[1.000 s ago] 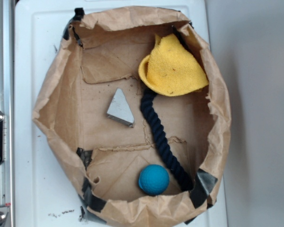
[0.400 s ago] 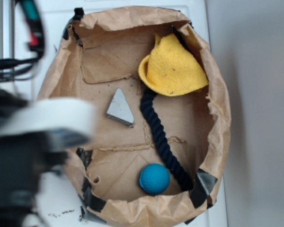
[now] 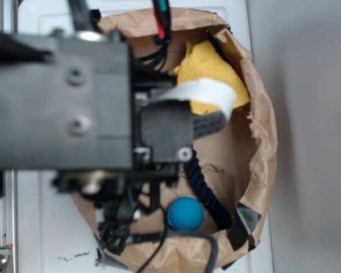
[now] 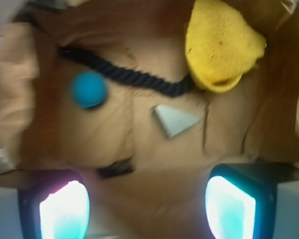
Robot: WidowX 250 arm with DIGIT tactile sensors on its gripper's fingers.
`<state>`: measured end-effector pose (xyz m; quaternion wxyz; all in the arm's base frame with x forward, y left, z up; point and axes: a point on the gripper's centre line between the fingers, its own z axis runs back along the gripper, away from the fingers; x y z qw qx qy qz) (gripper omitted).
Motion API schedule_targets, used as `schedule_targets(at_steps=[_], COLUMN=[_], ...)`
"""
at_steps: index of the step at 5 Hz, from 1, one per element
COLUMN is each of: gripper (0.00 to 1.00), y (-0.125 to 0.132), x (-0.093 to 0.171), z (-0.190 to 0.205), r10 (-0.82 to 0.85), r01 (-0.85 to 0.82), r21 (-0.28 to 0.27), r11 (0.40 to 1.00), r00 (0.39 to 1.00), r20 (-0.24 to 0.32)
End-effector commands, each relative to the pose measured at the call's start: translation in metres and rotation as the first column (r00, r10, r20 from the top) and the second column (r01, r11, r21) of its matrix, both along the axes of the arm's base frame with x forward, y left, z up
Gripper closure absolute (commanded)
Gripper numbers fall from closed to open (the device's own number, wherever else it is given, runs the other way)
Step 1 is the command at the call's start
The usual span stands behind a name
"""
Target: Grab the blue ball.
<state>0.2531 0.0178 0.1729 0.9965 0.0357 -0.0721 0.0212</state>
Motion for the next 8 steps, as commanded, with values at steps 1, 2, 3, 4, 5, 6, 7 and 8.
schedule_targets(at_steps=[1,2,3,4,5,6,7,8], gripper=[0.00,0.00,0.00,0.00,0.00,0.00,0.00,0.00], y=[-0.002,-0.049,-0.067,-0.067,-0.067,-0.067,-0.056,-0.048], x=[0.028,0.026,0.025,0.025,0.025,0.025,0.018,0.001], z=[-0.041,-0.058,-0.055,-0.055,-0.055,-0.055,-0.059,-0.049], r10=[-0.096,-0.256,-0.301,-0.301,-0.301,-0.301,-0.397,-0.390], r01=[0.097,0.256,0.301,0.301,0.301,0.301,0.396,0.393], r21=[0.035,-0.029,0.017,0.017,0.017,0.017,0.032,-0.010], r11=[0.995,0.966,0.953,0.953,0.953,0.953,0.918,0.919], r00=[0.995,0.967,0.953,0.953,0.953,0.953,0.912,0.914], r20=[-0.014,0.011,0.017,0.017,0.017,0.017,0.100,0.116])
